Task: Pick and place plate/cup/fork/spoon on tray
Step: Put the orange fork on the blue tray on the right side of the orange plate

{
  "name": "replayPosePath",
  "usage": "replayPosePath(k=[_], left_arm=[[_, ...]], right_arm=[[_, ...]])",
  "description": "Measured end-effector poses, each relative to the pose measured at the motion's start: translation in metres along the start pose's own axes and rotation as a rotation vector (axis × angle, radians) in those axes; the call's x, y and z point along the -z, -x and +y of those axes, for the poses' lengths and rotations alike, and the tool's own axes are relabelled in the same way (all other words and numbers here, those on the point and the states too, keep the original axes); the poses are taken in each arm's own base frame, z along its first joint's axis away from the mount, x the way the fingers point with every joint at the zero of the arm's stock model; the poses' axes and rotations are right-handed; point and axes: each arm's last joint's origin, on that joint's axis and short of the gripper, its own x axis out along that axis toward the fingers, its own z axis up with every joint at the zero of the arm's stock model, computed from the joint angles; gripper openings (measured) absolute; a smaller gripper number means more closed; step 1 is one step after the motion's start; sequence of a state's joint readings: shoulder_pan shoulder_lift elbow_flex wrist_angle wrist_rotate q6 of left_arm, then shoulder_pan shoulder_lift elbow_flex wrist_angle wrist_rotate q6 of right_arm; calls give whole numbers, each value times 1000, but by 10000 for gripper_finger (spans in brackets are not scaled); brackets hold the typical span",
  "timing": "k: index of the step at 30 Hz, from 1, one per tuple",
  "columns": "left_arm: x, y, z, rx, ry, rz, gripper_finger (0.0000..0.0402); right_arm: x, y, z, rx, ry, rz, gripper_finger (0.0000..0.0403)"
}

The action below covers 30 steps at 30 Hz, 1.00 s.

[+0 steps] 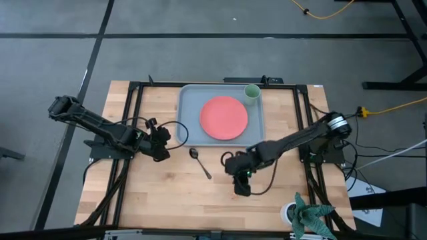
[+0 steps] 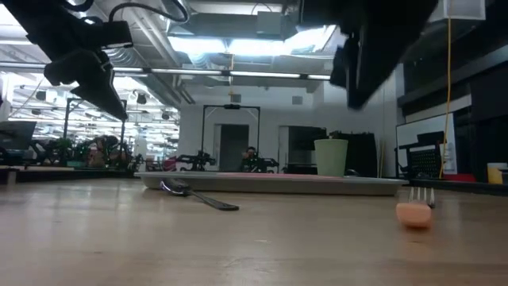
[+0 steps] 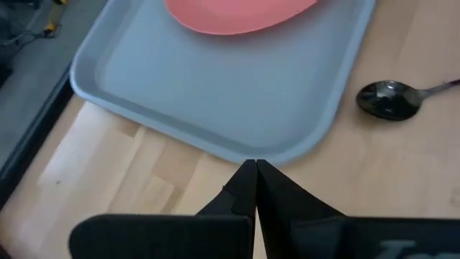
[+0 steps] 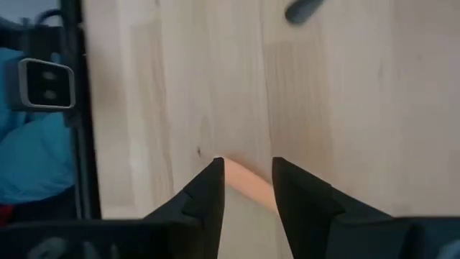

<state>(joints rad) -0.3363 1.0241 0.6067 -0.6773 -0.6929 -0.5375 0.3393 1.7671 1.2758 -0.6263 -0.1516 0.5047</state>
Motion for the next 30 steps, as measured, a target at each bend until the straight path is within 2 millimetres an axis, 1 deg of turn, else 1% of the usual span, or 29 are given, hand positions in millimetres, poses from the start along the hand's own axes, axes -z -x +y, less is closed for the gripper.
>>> replayPosePath(k=[4,6,10,14,18,21,30], left_arm=[[-1,0,0,-22,1,-21,0],[-2,0,0,-19,7,-28,0],[-4,0,-1,-8,25,-46,0],[-6,0,-2,1,46,-58,0],[-6,0,-3,5,58,-64,0],[-8,0,-3,1,70,-82,0],[-12,1,-5,12,102,-116,0]], right_arm=[[3,-19,0,27,-120,35,121],[6,-24,1,39,-187,68,121],[19,-24,1,99,-256,167,121],[37,-21,-5,254,-369,290,121],[51,-29,-15,313,-390,353,121],[53,-33,-20,310,-395,348,121],[73,-42,-51,370,-465,445,121]])
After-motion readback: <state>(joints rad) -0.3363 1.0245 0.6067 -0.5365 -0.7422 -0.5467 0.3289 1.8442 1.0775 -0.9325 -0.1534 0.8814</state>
